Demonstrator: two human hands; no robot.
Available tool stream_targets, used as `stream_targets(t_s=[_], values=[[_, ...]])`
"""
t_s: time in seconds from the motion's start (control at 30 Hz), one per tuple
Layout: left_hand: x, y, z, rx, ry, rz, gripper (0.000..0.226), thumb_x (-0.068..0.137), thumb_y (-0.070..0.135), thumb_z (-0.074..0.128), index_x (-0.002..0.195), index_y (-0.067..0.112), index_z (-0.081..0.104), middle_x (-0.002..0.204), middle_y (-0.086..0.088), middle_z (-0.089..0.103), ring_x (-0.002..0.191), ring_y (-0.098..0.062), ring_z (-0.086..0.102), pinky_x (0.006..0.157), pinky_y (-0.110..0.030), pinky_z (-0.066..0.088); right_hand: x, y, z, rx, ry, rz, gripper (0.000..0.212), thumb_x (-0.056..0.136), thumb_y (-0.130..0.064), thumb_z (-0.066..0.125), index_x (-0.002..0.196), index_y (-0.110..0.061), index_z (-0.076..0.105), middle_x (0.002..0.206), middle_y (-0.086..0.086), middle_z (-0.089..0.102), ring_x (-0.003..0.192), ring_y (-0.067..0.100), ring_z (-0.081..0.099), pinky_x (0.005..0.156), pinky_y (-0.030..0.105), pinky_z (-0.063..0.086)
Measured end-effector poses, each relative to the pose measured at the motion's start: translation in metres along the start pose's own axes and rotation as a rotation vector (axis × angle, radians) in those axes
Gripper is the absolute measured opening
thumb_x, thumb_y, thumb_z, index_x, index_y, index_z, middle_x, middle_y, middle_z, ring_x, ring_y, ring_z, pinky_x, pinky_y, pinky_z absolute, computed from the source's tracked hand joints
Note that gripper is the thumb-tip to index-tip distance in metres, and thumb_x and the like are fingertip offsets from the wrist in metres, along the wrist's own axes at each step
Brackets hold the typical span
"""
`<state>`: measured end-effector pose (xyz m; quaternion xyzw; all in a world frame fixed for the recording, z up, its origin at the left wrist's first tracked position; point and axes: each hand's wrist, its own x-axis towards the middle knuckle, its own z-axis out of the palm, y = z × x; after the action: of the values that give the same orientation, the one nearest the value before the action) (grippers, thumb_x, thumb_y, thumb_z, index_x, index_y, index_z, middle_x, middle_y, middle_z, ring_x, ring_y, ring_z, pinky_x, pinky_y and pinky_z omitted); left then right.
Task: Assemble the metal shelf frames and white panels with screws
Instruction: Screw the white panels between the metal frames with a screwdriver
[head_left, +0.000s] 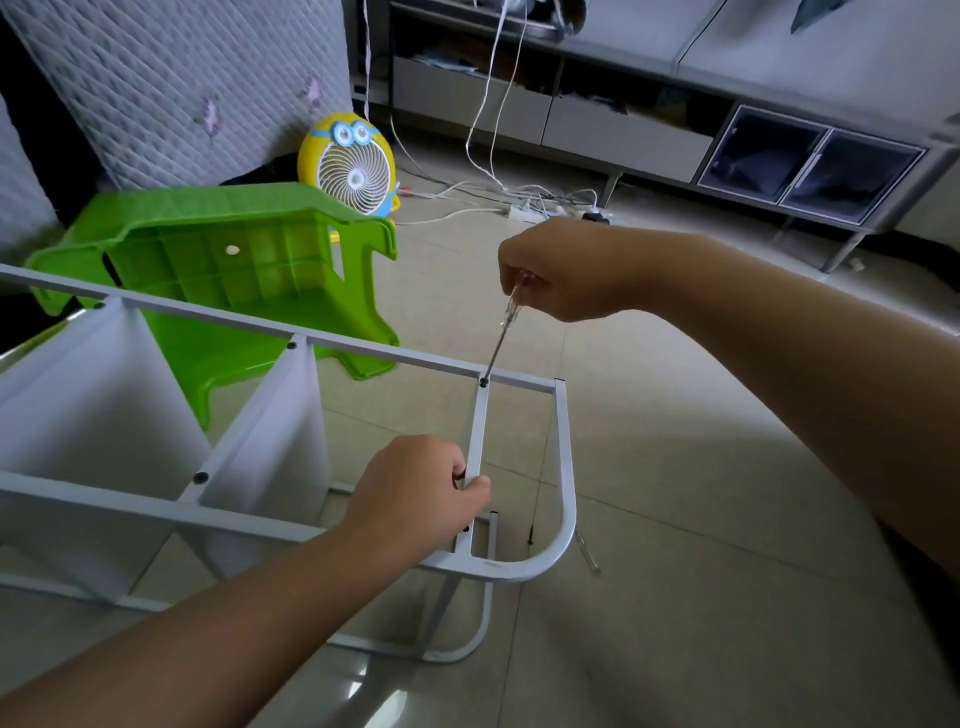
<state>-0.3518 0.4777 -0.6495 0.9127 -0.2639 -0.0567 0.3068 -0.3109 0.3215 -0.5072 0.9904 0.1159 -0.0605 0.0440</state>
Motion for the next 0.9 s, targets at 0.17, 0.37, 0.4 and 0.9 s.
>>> stream_targets(t_s=[0.17, 0.37, 0.4, 0.9], values=[[0.001, -0.001, 0.002, -0.001, 0.022, 0.000, 0.035, 0.085, 0.028, 0.056, 0.058, 0.011, 0.042, 0.056, -0.006, 0.041, 0.056, -0.017, 0.043, 0.054, -0.026, 0.027, 0.001, -0.007, -0.007, -0.146, -0.019, -0.069, 0.023, 0.095, -0.021, 0.046, 0.102, -0.003, 0.059, 0.085, 0.004, 0.059, 0.083, 0.020, 0.048, 0.072, 0.027, 0.035], [0.001, -0.003, 0.004, -0.032, 0.012, -0.009, 0.036, 0.084, 0.027, 0.056, 0.057, 0.011, 0.041, 0.056, -0.008, 0.039, 0.057, -0.015, 0.049, 0.055, -0.027, 0.030, 0.008, -0.015, -0.001, -0.331, 0.005, 0.035, 0.036, 0.101, -0.026, 0.028, 0.073, -0.006, 0.035, 0.065, 0.003, 0.033, 0.077, 0.024, 0.038, 0.070, 0.030, 0.031], [0.001, -0.002, 0.004, -0.034, 0.011, -0.011, 0.036, 0.084, 0.028, 0.056, 0.057, 0.011, 0.041, 0.056, -0.008, 0.040, 0.057, -0.015, 0.049, 0.055, -0.026, 0.030, 0.009, -0.017, 0.001, -0.327, 0.002, 0.051, 0.040, 0.101, -0.025, 0.026, 0.070, -0.003, 0.033, 0.066, 0.003, 0.034, 0.078, 0.024, 0.038, 0.071, 0.031, 0.032], [-0.001, 0.000, 0.002, 0.003, 0.019, -0.017, 0.035, 0.085, 0.030, 0.054, 0.059, 0.012, 0.041, 0.060, -0.006, 0.045, 0.058, -0.014, 0.047, 0.051, -0.023, 0.027, 0.001, -0.008, -0.004, -0.071, -0.039, -0.001, 0.020, 0.095, -0.014, 0.044, 0.106, -0.004, 0.057, 0.101, 0.008, 0.059, 0.087, 0.018, 0.049, 0.075, 0.025, 0.038]])
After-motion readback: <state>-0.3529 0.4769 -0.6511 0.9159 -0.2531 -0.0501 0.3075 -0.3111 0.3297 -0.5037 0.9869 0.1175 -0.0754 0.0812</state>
